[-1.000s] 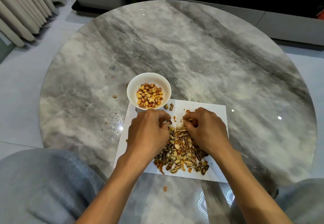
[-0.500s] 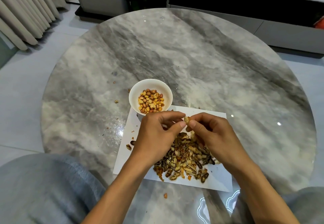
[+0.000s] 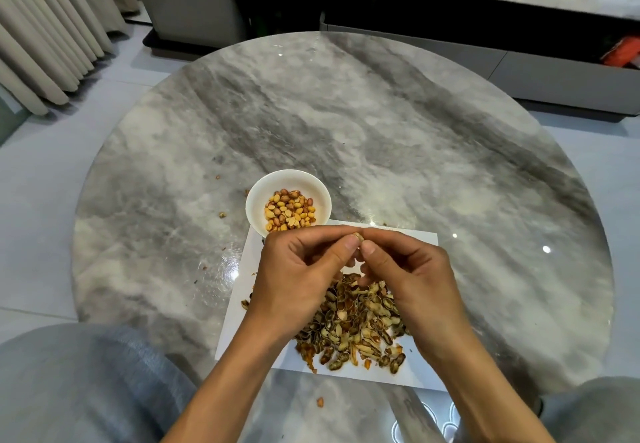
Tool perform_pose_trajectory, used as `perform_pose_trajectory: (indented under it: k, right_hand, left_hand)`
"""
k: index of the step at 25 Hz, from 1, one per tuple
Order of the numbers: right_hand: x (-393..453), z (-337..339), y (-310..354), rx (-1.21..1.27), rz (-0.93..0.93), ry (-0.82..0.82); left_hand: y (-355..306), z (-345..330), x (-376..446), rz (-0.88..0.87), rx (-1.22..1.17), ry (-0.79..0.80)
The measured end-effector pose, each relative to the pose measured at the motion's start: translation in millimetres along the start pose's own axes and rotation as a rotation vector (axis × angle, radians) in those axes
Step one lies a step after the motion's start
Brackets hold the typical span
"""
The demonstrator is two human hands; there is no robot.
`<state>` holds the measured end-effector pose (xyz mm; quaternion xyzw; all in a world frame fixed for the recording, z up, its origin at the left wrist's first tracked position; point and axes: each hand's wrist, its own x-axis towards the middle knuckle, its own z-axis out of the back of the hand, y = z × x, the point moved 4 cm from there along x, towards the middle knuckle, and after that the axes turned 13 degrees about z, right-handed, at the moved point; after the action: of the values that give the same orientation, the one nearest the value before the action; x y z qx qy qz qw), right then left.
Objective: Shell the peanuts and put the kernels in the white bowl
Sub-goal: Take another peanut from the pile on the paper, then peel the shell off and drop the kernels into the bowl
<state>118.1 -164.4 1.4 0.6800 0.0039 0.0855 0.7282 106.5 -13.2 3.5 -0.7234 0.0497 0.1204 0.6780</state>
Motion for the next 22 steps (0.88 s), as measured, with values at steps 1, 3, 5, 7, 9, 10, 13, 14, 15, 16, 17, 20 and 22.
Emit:
perform_pose_trajectory:
  k: [1, 3, 5, 7, 9, 10, 13, 14, 15, 16, 17, 20, 22]
  right_hand:
    - [0, 1, 3, -0.159, 0.098, 0.013]
    - [-2, -1, 11, -0.330, 0.294, 0.039]
    - [-1, -3, 14, -0.225, 0.317, 0.021]
    - [-1, -4, 12, -0.037, 0.195, -0.037]
    - [-2, -8, 9, 0.075, 0.077, -0.053]
    - [-3, -10, 6, 0.113, 0.020, -0.050]
    - [-3, -12, 1, 0.210, -0.081, -0.070]
    - [-2, -12, 0, 0.221, -0.082, -0.083]
    - [-1, -11, 1, 0.226, -0.077, -0.093]
    - [-1, -11, 1, 0.235, -0.077, -0.100]
    - [-1, -12, 1, 0.251, -0.085, -0.102]
    - [-2, -16, -1, 0.331, -0.121, -0.094]
    - [-1, -14, 1, 0.279, -0.101, -0.080]
  left_hand:
    - [0, 1, 0, 0.018, -0.014, -0.005]
    - [2, 1, 0, 0.082, -0.094, -0.008]
    - [5, -1, -1, 0.163, -0.230, 0.007]
    - [7, -4, -3, 0.217, -0.340, 0.008]
    - [9, -5, -2, 0.231, -0.377, -0.011]
    - [10, -5, -2, 0.231, -0.372, -0.014]
    - [13, -7, -1, 0.220, -0.353, -0.021]
    - [12, -8, -2, 0.204, -0.342, -0.036]
    - [10, -9, -4, 0.181, -0.328, -0.053]
    - [9, -11, -5, 0.160, -0.313, -0.070]
    - [7, -11, -6, 0.145, -0.302, -0.083]
    - [5, -8, -7, 0.102, -0.261, -0.122]
    - [4, -8, -7, 0.096, -0.250, -0.126]
